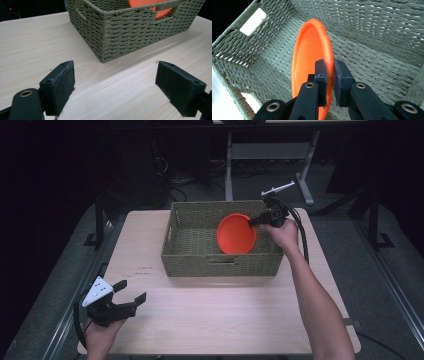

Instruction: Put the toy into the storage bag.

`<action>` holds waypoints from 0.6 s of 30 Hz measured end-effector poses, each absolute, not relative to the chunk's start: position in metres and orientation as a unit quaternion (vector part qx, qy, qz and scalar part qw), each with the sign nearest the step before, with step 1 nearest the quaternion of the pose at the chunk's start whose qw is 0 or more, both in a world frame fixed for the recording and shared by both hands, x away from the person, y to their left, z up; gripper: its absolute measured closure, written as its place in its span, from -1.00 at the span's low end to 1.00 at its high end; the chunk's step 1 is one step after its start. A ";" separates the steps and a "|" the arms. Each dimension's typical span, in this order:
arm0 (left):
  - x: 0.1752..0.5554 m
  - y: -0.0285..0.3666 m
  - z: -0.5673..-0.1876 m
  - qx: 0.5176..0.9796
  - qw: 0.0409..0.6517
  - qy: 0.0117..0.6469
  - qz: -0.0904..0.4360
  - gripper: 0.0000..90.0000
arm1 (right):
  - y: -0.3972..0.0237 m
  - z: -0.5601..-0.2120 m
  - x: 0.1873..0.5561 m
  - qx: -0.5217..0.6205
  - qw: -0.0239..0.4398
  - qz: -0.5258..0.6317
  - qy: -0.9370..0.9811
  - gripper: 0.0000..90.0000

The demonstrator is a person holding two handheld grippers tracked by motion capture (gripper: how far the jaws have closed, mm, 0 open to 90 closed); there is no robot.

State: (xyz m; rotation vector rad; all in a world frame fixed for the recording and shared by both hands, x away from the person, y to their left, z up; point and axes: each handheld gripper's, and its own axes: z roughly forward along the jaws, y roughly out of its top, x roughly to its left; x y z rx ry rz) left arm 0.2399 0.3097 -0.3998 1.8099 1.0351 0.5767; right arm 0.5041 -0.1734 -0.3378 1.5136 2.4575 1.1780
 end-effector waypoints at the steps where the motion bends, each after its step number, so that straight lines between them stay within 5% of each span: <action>1: 0.240 0.310 -0.400 0.738 0.470 0.423 0.235 -0.66 | -0.173 -0.338 0.504 0.486 0.011 0.378 0.788 0.82; 18: 0.241 0.307 -0.400 0.740 0.471 0.420 0.232 -0.66 | -0.165 -0.353 0.509 0.489 -0.007 0.360 0.794 0.81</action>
